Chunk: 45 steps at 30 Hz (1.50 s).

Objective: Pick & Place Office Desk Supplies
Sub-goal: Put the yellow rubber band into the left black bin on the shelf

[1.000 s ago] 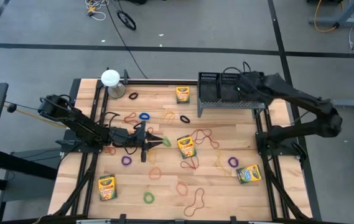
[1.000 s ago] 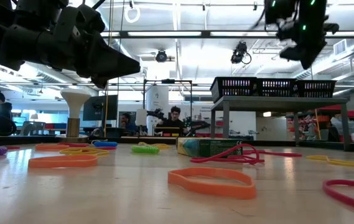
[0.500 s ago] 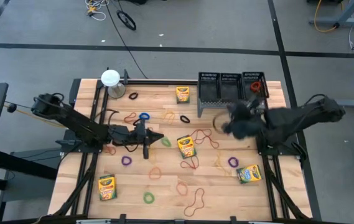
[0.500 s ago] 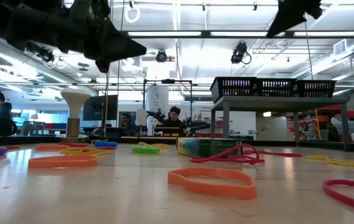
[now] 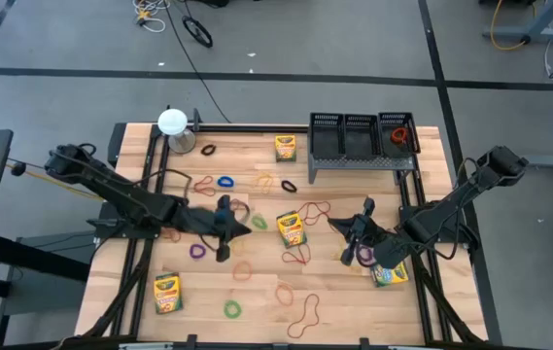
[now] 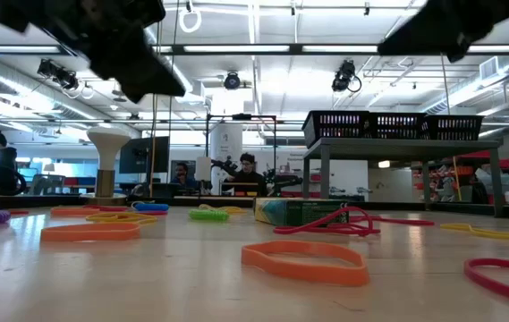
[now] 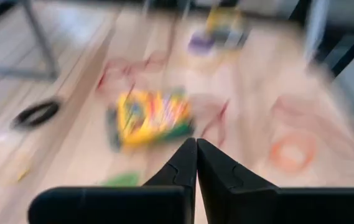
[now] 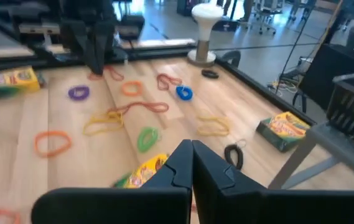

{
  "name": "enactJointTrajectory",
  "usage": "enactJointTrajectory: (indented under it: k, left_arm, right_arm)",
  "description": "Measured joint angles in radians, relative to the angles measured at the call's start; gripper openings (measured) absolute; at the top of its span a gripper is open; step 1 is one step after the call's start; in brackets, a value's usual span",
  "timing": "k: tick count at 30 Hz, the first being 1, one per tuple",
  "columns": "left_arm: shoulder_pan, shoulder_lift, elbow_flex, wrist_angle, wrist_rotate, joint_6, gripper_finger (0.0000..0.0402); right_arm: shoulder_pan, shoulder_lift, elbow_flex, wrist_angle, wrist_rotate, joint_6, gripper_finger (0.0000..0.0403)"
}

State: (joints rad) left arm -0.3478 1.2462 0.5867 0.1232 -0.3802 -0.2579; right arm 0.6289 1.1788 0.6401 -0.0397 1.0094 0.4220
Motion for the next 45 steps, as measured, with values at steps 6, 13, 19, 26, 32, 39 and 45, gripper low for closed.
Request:
enactJointTrajectory:
  k: [6,13,19,26,32,39,45]
  left_arm:
    - [-0.103,0.063,0.181,-0.431,-0.088,-0.24,0.0041]
    - [-0.127,0.264,0.181,-0.589,-0.088,-0.444,0.0113]
    - [-0.028,0.329,0.2,-0.592,-0.018,-0.346,0.0157]
    - [0.091,0.32,0.201,-0.531,0.079,-0.199,0.0176]
    - [0.114,0.387,0.2,-0.522,0.15,-0.099,0.0168]
    - [0.106,0.401,0.203,-0.525,0.186,-0.049,0.0118]
    - [0.102,0.373,0.198,-0.55,0.233,-0.003,0.0013]
  right_arm:
    - [0.031,0.033,-0.04,0.033,-0.001,0.007,0.0009]
    - [0.038,0.117,-0.041,0.081,0.0,0.007,0.001]
    - [0.037,0.193,-0.041,0.111,0.001,0.007,0.0011]
    - [0.037,0.23,-0.04,0.124,-0.006,0.007,0.0011]
    - [0.037,0.23,-0.04,0.128,-0.007,0.007,0.0011]
    - [0.037,0.23,-0.04,0.128,-0.009,0.007,0.0011]
    - [0.037,0.23,-0.04,0.126,-0.011,0.007,0.0011]
